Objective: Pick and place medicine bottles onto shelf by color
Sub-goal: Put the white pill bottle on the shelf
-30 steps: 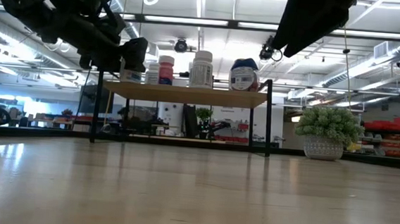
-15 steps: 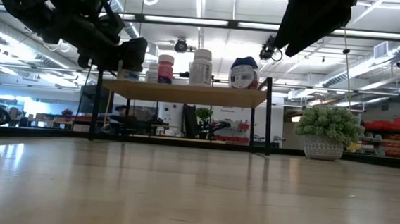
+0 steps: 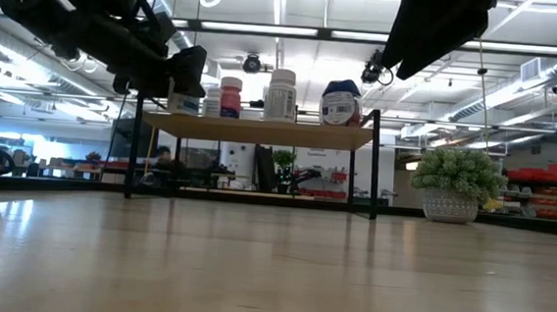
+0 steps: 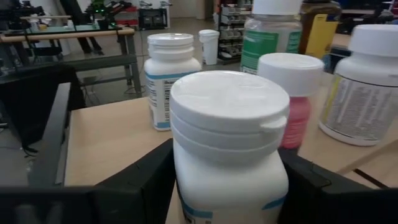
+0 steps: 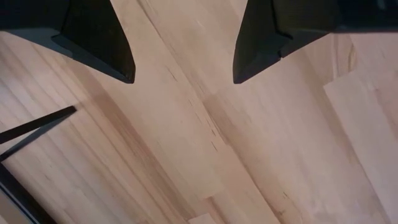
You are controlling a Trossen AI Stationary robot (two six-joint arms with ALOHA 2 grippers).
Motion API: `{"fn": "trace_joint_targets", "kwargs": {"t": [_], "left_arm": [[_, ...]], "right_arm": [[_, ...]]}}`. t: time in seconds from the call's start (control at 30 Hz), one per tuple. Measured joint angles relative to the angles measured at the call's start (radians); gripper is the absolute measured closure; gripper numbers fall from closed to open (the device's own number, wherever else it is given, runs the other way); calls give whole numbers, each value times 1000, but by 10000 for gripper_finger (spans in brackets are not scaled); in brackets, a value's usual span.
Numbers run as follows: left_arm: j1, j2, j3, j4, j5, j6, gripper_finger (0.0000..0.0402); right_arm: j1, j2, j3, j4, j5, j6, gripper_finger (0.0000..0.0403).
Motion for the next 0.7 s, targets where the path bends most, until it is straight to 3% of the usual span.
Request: {"fn": "trace_joint_targets", "kwargs": {"t": [0.5, 0.7], "left_arm": [[78, -1, 0, 66, -30, 23, 224], [62, -1, 1, 157, -18, 90, 221]], "right_arm": [[5, 0, 0, 0, 0, 7, 126], [12, 0, 0, 0, 0, 11, 126]]}}
